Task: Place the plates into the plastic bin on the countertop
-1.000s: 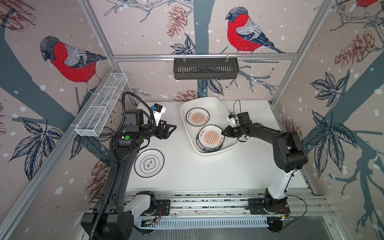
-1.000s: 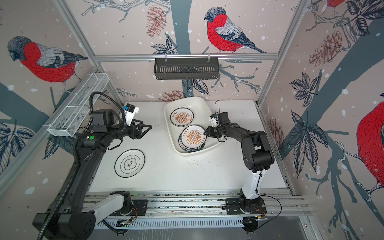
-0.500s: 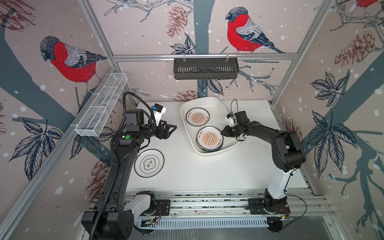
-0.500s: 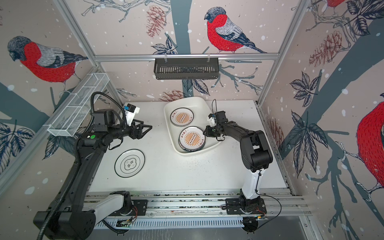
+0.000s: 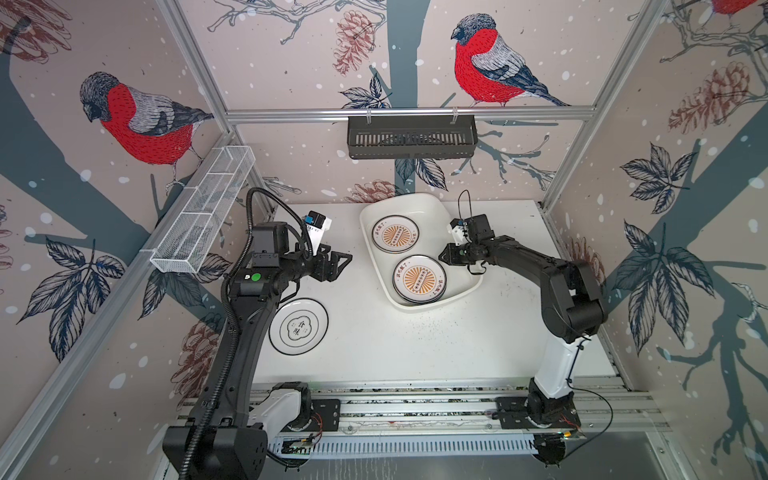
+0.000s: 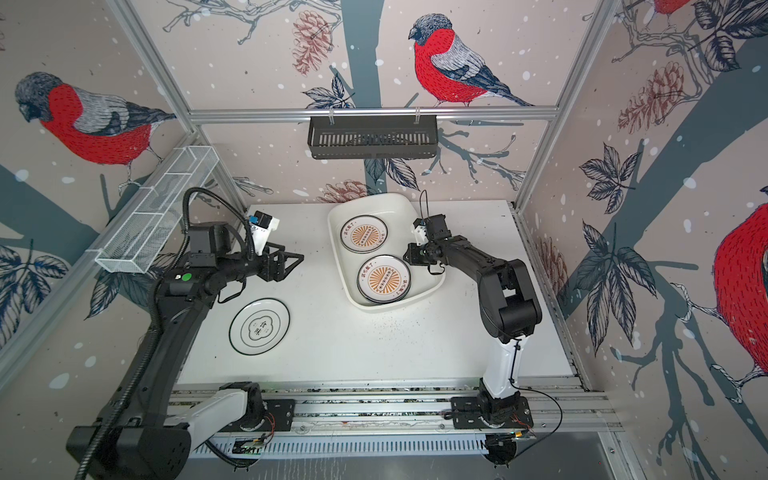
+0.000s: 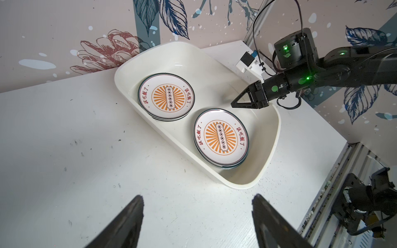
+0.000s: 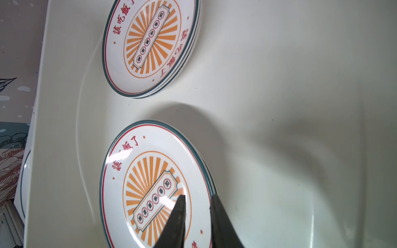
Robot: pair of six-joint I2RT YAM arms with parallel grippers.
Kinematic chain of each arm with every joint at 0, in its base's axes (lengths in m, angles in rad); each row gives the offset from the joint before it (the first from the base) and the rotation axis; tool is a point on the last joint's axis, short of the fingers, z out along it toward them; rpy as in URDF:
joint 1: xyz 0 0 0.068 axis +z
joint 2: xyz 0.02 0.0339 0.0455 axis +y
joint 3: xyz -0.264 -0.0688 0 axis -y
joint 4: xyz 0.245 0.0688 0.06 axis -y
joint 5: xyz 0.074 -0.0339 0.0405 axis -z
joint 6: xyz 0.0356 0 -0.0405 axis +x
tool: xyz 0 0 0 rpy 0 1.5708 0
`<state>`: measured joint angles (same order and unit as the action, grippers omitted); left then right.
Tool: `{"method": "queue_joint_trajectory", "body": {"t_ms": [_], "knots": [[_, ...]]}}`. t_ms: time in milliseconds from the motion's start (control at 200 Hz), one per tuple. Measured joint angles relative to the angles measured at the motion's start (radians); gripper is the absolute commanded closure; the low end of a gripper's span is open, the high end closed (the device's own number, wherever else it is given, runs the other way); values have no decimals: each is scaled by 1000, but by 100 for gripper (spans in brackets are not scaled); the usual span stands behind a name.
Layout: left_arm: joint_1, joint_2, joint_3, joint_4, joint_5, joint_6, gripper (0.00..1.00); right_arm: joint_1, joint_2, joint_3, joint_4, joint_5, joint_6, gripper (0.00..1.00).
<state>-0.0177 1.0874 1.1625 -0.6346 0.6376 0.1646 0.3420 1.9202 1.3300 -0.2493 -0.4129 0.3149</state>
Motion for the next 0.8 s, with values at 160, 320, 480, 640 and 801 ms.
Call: {"method": "queue_joint_trajectory", "body": {"t_ms": [160,320,480,640,801], "knots": [[0,-41,-57,2,-98,8,13,32,60,67,7,72,5,77],[1,-90,-130,0,-217,34,9,44,72,69,29,106,28,77],[22,-110,-175,2,-304,78,8,49,7,7,51,124,53,76],[53,-97,-211,-11,-346,135,7,56,-130,-109,108,116,85,74],[95,-87,-241,-72,-378,260,5,86,-272,-213,134,109,116,71]]}}
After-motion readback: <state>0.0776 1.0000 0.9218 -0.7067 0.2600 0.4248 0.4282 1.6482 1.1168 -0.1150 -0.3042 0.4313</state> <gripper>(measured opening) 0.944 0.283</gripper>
